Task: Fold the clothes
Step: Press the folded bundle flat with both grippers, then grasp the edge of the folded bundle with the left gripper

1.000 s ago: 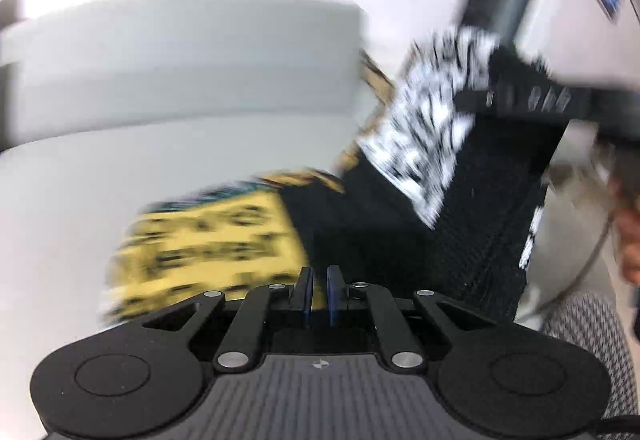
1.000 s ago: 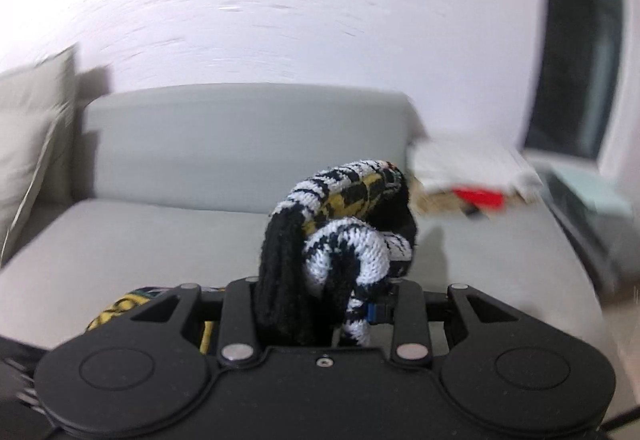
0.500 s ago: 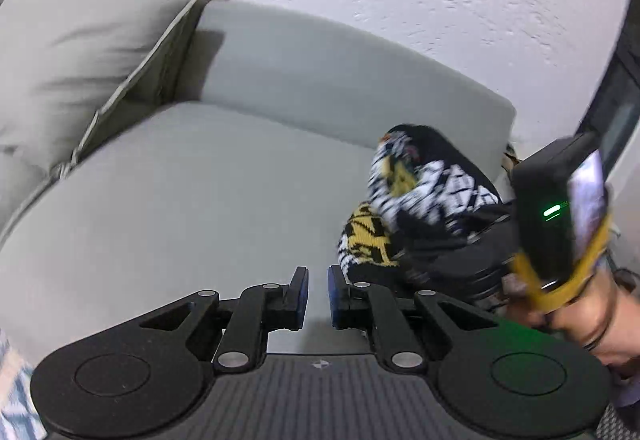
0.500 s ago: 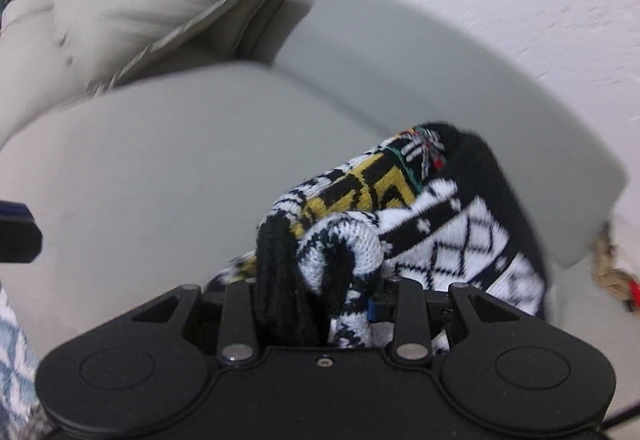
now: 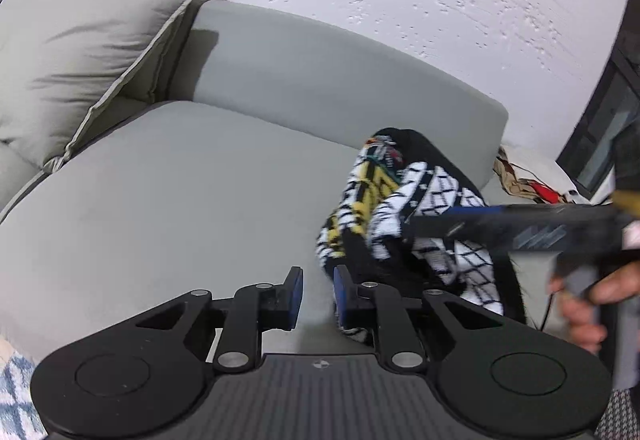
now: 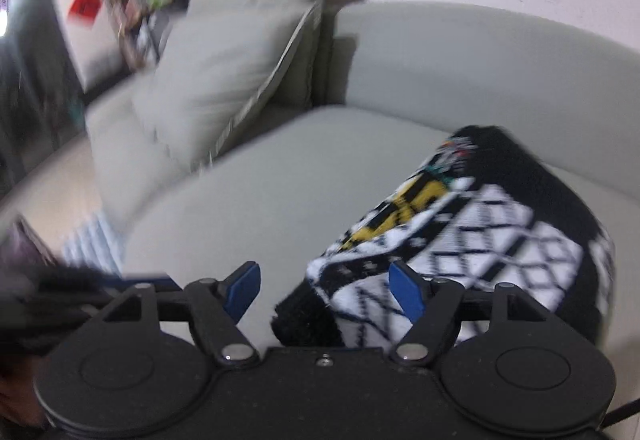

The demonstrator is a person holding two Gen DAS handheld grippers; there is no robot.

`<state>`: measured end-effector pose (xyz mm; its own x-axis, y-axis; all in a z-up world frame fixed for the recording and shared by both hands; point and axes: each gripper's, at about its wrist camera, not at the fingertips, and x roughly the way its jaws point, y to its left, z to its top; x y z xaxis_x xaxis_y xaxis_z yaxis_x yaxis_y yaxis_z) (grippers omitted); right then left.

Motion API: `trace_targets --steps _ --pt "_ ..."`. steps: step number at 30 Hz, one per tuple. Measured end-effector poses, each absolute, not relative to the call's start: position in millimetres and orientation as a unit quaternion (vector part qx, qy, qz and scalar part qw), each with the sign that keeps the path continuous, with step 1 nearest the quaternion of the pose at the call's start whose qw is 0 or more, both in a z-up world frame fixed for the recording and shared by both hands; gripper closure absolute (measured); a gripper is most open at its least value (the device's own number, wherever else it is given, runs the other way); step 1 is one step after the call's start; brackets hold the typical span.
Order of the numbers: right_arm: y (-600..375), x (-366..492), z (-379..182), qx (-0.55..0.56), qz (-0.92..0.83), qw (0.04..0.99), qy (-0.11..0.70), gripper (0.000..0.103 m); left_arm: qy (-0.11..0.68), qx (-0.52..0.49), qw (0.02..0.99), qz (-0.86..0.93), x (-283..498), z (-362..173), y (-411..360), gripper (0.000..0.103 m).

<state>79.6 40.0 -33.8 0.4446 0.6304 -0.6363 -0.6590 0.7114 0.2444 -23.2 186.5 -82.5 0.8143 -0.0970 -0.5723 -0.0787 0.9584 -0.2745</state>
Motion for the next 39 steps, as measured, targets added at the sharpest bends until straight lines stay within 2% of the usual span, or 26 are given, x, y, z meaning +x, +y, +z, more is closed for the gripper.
trace_targets --steps 1,8,9,10,11,12,15,18,24,30,34,37,39 --pt "23.4 77.7 -24.9 0.004 0.375 0.853 0.364 0.033 0.304 -0.139 0.943 -0.009 -21.7 -80.3 181.9 0.079" --pt "-77.3 85.7 0.4 0.103 0.278 0.888 0.352 0.033 0.292 -0.085 0.950 -0.071 20.0 -62.8 132.9 0.079" --pt "-85.0 90.0 -3.3 0.106 0.257 0.894 0.350 0.042 0.295 -0.068 0.950 -0.075 31.2 -62.7 121.7 0.079" --pt "-90.8 95.5 -9.0 0.105 0.236 0.899 0.353 0.063 0.302 -0.051 0.949 -0.077 43.0 -63.9 110.6 0.079" --pt "-97.6 100.3 -16.1 0.101 0.221 0.902 0.358 0.072 0.310 -0.034 0.947 -0.074 55.4 -66.7 100.9 0.079" --pt "-102.9 105.8 -23.9 0.096 0.207 0.903 0.363 0.083 0.323 -0.017 0.944 -0.065 68.3 -72.1 93.3 0.084" --pt "-92.3 129.2 -55.7 0.064 0.195 0.896 0.394 0.085 0.381 0.023 0.924 -0.029 100.1 -99.2 88.0 0.095" --pt "-64.9 148.7 -81.8 0.042 0.211 0.878 0.428 0.088 0.424 0.034 0.905 0.003 112.4 -126.8 99.1 0.095" --pt "-12.8 165.1 -95.3 -0.022 0.262 0.857 0.444 0.093 0.438 -0.015 0.898 0.038 115.0 -142.3 136.7 0.095" --pt "-32.0 155.6 -65.1 -0.025 0.261 0.869 0.419 0.091 0.418 -0.029 0.908 0.012 107.0 -112.0 136.2 0.094" --pt "-55.5 153.1 -37.3 0.016 0.245 0.893 0.377 0.090 0.362 -0.026 0.932 0.000 109.2 -76.6 134.3 0.094" --pt "-69.9 171.1 -34.4 0.060 0.207 0.912 0.349 0.090 0.332 -0.015 0.943 -0.021 134.8 -66.9 123.1 0.094" --pt "-70.4 188.5 -43.3 0.087 0.193 0.908 0.363 0.090 0.322 -0.008 0.946 -0.035 159.8 -66.8 113.4 0.093"
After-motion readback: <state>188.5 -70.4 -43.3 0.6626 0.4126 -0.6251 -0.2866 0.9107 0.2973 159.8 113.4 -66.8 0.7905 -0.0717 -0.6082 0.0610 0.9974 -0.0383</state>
